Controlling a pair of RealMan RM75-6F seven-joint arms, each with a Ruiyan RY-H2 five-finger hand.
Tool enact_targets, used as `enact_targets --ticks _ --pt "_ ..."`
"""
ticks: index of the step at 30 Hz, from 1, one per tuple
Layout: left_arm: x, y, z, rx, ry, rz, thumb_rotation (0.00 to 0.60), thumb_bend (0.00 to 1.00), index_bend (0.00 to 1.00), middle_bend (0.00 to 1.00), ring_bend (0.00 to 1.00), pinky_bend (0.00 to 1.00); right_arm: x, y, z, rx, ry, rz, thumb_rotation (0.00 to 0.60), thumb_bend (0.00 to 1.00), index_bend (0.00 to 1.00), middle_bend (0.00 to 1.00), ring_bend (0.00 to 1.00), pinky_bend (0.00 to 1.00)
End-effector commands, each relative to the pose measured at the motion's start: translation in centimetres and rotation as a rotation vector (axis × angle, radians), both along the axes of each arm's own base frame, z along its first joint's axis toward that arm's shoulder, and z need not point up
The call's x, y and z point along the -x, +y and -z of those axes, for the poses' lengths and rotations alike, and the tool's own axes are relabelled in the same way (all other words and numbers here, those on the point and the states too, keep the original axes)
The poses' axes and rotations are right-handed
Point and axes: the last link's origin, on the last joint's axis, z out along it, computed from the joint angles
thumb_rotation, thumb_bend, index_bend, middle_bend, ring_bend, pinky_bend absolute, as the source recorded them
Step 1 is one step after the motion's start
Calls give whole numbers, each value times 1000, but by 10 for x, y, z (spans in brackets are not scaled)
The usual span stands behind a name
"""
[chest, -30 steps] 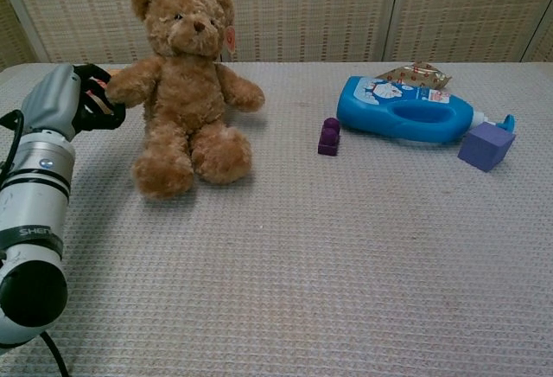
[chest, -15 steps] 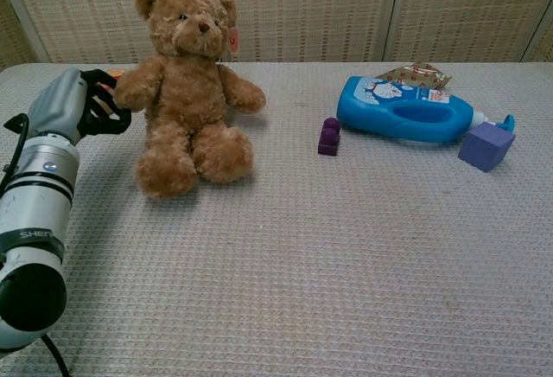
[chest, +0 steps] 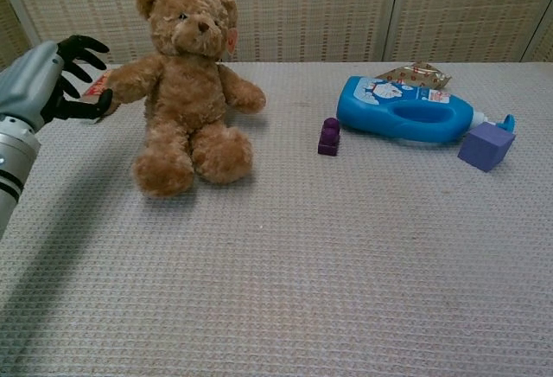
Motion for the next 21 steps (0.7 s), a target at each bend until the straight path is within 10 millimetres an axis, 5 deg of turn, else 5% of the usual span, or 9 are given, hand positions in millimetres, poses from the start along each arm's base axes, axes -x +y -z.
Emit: enact_targets --ticks 1,7,12,21 --pt "31 -40 -31 72 154 93 600 424 122 79 137 397 0 0 2 -9 7 3 600 150 0 44 0 38" --pt "64 -106 -73 203 373 83 600 404 66 1 41 356 -1 0 4 -1 6 2 600 150 0 44 0 38" --pt "71 -149 -94 303 473 26 600 393 60 0 38 329 -1 -1 8 -6 24 7 600 150 0 44 0 38" --pt "66 -168 -106 313 476 25 600 384 64 0 38 321 0 -7 20 -30 78 31 600 150 0 44 0 38"
